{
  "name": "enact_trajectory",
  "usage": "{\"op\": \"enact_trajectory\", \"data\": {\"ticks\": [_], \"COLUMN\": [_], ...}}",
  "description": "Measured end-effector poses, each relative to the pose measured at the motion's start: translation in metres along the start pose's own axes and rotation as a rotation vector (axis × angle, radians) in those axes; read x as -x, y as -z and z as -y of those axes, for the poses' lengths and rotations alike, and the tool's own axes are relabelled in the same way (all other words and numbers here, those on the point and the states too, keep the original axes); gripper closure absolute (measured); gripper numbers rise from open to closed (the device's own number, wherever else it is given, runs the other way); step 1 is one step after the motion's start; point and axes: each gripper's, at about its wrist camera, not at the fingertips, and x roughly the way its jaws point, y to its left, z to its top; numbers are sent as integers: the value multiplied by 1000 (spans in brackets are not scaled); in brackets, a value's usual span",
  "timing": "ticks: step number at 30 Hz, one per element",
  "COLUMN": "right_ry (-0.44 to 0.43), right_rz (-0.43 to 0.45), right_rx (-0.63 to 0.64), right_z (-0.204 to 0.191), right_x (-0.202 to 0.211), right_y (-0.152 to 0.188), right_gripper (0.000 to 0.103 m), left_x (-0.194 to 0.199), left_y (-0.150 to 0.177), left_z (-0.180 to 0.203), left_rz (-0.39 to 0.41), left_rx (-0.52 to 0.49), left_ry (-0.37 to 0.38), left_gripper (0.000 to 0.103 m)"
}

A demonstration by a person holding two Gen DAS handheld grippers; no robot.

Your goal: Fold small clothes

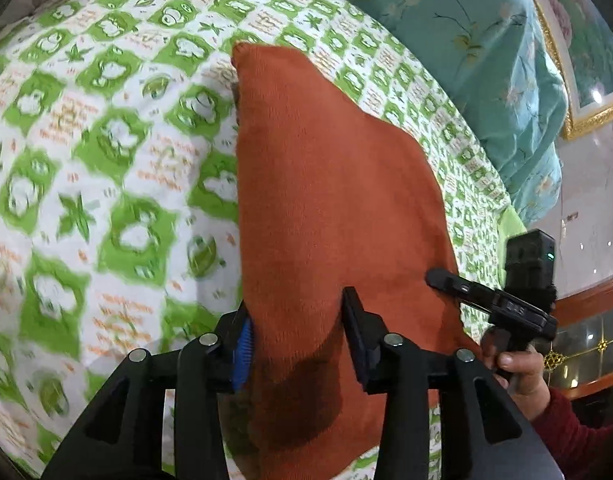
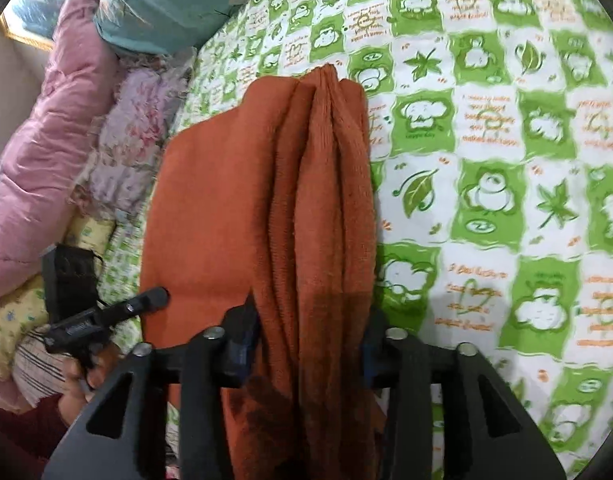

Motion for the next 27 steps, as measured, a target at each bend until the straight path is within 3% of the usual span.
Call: {"op": "enact_trajectory", "data": {"ticks": [4,12,14,16,17,21,23,24,27], "right_ry": [89,77,76,66,57,56,58,58,54], "right_rz": [69,122,127,130,131,133,127,126,131], "right_rx": [30,-2,9,19,26,53,42,37,47], "right_z": [-9,-12,-16,-18,-20,-24,-22,-21,-25], "right_x": [22,50,52,56,59,61,59,59,61], "right_y": [-5,0,1,2,3,3,4,5,8], "right_gripper": [50,50,50,50,50,50,50,50,50], "left_x": [0,-21,-28,-31,-29,-23,-21,-18,4], "left_y": [-31,-124,-138,-148,-151,-156,-153,-150,-128], "left_z": [-16,-41,-42,-37,-31,-15,-12,-11,-3], "left_rz": [10,102,107,128,147,174,160,162,191], "left_rx": [50,142,140,98,64,-3,-4,-4,-17], "left_ry": [26,76,75,26,4,-63,-130,-136,-133], "left_gripper": [51,54,75,92,94,93,85,83,61]}}
